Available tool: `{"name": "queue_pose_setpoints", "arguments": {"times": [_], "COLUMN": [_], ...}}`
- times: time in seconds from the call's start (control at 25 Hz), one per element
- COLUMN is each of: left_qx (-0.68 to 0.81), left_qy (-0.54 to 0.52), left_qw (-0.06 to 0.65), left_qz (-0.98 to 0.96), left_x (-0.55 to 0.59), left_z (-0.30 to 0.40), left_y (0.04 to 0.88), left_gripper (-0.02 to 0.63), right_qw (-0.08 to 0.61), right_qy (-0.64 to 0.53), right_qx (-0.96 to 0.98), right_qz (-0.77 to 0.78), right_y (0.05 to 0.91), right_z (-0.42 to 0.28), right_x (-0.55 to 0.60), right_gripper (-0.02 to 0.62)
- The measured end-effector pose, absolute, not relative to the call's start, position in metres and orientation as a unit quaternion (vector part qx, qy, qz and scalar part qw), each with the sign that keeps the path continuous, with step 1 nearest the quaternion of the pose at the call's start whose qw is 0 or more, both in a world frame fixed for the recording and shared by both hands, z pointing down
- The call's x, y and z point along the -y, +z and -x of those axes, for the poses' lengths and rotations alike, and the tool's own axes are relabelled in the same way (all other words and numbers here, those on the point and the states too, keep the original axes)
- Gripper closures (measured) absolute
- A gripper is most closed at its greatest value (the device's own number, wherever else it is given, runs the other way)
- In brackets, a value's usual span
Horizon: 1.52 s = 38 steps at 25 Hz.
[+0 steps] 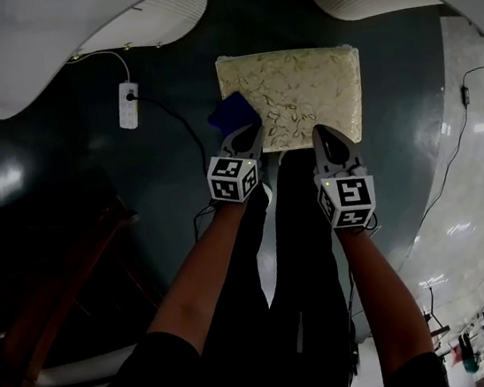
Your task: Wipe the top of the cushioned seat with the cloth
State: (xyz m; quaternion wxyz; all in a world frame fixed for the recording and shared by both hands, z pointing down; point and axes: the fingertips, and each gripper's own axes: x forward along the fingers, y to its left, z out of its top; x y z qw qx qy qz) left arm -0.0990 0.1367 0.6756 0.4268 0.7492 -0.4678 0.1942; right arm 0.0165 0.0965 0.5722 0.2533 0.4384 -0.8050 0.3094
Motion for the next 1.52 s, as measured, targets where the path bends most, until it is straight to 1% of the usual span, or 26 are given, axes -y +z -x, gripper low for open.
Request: {"name": "queue_pose_setpoints", "arguments": {"times": [0.44,0.68,1.52], "left_qx": [0.461,0.452,0.403], "left_qy": [0.211,0.219,0.241], "left_qw": [0.423,0.423,0.424], "left_qz": [-0.751,-0.755,-0.775], "left_x": [-0.141,-0.14,-0.133], "left_z": [0.073,0.061,0.0], "left_y": [0.677,0.676,0.674], "left_gripper": [0.571,0.571,0.571], "right_qw": [0.261,0.25,0.242], "right_qy": [0.292,0.301,0.322], "right_qx": [0.793,0.782,0.77], "right_qz": [-0.466,-0.485,-0.496], "right_y": [0.569,0.571,0.582], "right_z": [-0.055,-0.076,-0.093], "right_x": [-0.098,-0.095,-0.094], "right_gripper": [0.56,0.56,0.558]}}
